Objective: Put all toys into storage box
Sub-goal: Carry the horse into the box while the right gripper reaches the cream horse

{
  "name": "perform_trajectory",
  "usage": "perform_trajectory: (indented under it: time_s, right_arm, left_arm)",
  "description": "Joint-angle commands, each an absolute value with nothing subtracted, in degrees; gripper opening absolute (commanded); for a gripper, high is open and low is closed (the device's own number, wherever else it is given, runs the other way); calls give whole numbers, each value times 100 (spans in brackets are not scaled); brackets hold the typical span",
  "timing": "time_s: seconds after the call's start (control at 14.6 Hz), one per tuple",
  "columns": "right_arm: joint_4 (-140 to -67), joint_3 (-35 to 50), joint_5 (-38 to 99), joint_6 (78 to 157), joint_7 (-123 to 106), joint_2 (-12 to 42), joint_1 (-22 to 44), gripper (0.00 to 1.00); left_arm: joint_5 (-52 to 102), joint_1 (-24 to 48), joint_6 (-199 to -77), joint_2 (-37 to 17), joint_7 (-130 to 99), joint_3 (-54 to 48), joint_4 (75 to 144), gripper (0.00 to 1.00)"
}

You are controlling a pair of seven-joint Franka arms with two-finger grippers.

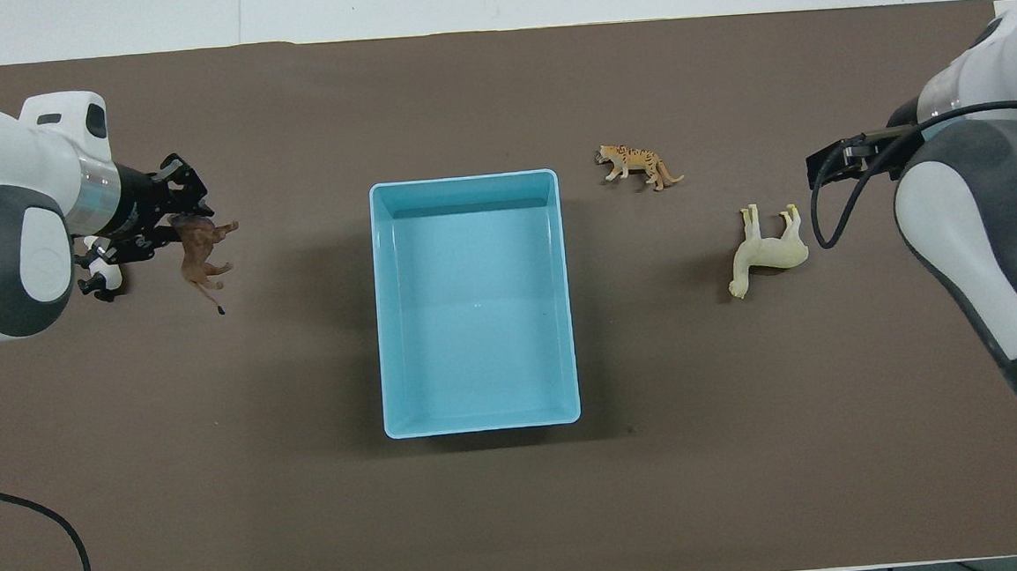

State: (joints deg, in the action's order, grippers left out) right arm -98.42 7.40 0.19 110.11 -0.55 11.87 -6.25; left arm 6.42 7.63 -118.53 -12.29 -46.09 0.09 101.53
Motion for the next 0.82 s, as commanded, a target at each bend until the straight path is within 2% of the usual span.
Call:
perform_trajectory:
  time_s: [0.0, 0.14, 0.34, 0.48, 0.61, 0.68, 0.75]
  right_arm:
    - [-10272, 747, 9, 11537, 140, 1362, -694, 100]
    - [-10616, 747, 9, 12039, 254, 1415, -729, 100]
    - [-10853, 747, 9, 12198, 483, 1468, -729, 100]
    - [-10995, 738, 9, 12339, 685, 1468, -712, 100]
    - [-11021, 738, -17, 12366, 729, 1529, -764, 100]
    - [-11030, 738, -44, 12392, 738, 1599, -826, 100]
    - [-11091, 738, -53, 12523, 738, 1634, -878, 100]
  left_arm:
    - [765, 1483, -11881, -1468, -5805, 70, 9809, 0]
    - [782, 2080, -12495, -1485, -6701, 70, 9974, 0]
    - [782, 2600, -13313, -1363, -6961, 70, 10615, 0]
    - [782, 2846, -13788, -1152, -6917, 62, 11238, 7]
    - [782, 3197, -14411, -1046, -6961, 70, 11749, 9]
    - [782, 3321, -14510, -1046, -6961, 70, 11847, 16]
    - [782, 3340, -14485, -1046, -6970, 70, 11848, 45]
